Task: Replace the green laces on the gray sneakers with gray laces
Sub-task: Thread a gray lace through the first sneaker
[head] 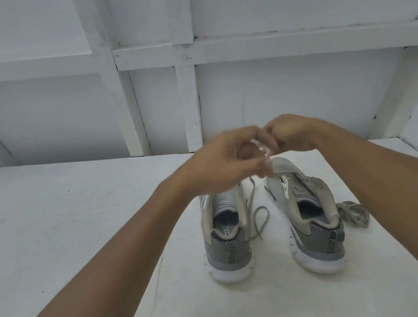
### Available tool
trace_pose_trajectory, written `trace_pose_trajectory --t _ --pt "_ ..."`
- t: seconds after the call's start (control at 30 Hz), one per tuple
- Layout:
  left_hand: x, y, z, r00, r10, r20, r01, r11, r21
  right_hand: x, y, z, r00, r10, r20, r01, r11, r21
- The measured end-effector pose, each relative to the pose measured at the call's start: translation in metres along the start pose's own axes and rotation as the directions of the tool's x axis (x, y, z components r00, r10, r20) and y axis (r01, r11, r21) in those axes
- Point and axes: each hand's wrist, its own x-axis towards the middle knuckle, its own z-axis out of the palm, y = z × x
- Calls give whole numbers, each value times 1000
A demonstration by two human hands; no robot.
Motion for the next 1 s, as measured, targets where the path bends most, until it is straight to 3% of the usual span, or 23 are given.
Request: trace_pose_trajectory --t 0.2,0.4,0.5,0.6,0.67,0.8,0.9,1.0 --pt "-29 -17 50 983 12 183 -70 947 313 3 -20 -20 983 -19 -183 80 941 329" --pt "-36 -41 81 958 150 243 -267 773 575 6 -34 -28 936 -68 -347 148 967 209" --pt "-36 -41 73 969 128 210 -233 747 622 4 -35 -23 961 -100 -257 150 971 186" --pt "-31 -44 49 991 130 17 -114 797 593 0 -34 -11 981 -137 -134 166 958 236" --pt "-22 -51 30 985 40 -168 58 840 539 -4 -32 0 981 -173 -90 191 948 257" --pt "0 -89 3 845 -316 -431 467 829 307 -2 -22 26 982 -174 -71 183 970 158" --pt "11 -116 -1 740 -553 -383 628 773 96 0 -11 50 978 -198 -67 202 978 53" --pt "18 -127 5 667 -687 -289 703 709 -63 -2 -1 74 975 -215 -65 215 977 -1"
